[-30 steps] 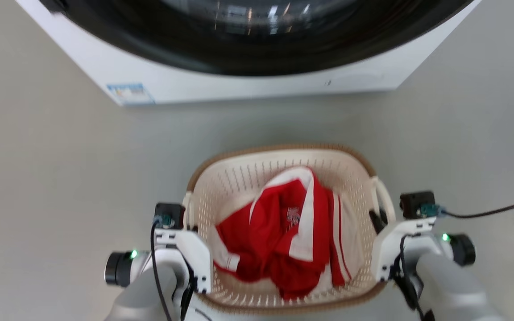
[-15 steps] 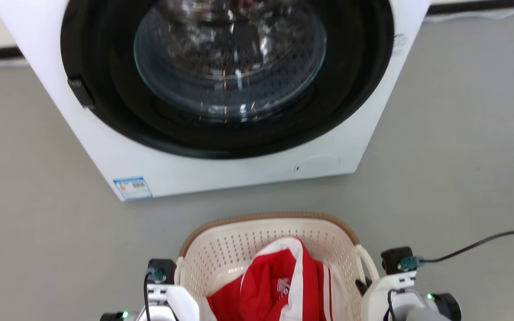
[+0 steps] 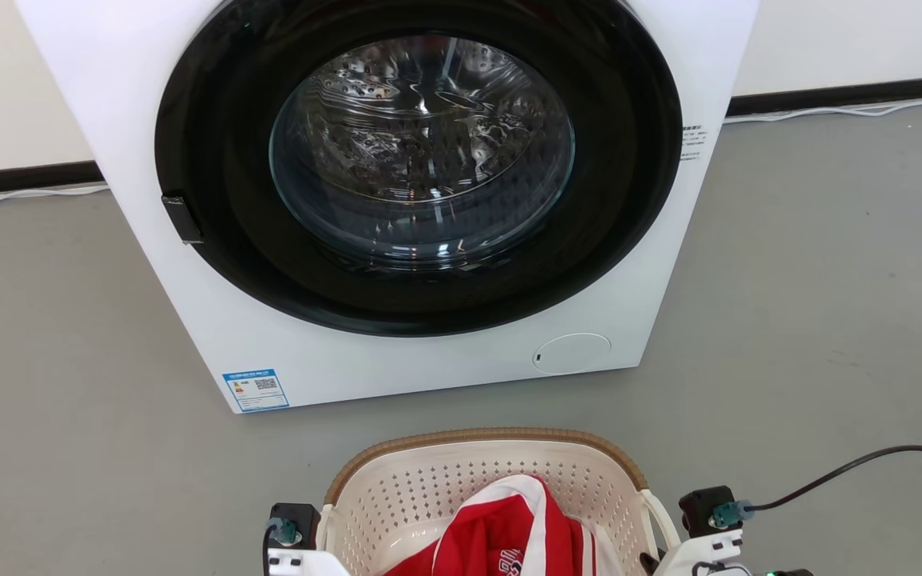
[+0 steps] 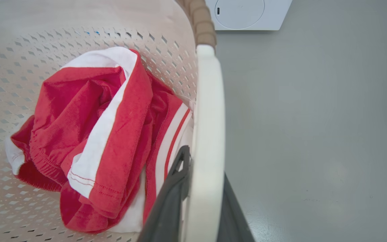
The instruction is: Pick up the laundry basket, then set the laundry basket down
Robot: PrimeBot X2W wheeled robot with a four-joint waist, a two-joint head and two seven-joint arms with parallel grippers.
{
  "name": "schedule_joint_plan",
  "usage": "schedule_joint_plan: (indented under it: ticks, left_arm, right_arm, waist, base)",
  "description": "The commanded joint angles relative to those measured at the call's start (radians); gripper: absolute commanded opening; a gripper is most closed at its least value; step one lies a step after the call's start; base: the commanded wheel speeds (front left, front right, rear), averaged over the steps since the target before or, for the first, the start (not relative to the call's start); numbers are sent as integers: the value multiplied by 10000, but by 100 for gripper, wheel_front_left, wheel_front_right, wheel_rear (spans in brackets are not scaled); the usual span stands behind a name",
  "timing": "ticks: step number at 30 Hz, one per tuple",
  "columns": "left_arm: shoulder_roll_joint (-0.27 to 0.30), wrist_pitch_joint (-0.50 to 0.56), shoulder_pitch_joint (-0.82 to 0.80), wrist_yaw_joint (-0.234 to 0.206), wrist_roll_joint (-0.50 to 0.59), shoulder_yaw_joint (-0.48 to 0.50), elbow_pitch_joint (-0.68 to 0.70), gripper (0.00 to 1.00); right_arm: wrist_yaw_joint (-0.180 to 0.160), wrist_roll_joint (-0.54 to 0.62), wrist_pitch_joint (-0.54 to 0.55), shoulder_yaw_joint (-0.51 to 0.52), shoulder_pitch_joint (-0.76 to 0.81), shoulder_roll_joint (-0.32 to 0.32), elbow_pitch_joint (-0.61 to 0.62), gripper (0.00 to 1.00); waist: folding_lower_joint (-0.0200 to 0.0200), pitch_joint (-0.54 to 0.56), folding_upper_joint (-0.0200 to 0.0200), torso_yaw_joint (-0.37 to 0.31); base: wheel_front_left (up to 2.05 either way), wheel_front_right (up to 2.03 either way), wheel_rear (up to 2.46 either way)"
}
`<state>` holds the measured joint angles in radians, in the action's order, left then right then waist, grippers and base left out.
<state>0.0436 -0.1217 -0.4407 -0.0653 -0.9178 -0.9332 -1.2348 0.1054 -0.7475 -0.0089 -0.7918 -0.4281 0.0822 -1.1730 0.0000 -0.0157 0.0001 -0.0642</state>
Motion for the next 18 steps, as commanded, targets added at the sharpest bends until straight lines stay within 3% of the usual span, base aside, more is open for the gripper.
schedule_joint_plan:
  ticks: [1, 18]
  left_arm:
    - [66, -191, -332, -48, -18, 119, 296, 0]
    - [66, -224, -348, -104, -476, -229, 298, 0]
  right_arm:
    - [253, -11, -19, -417, 36, -319, 192, 0]
    - [253, -739, -142, -1256, -203, -319, -14, 0]
  waist:
    - [0, 21, -1, 32]
    - [0, 111, -1, 68]
  base:
    - [0, 0, 0]
    - [0, 0, 0]
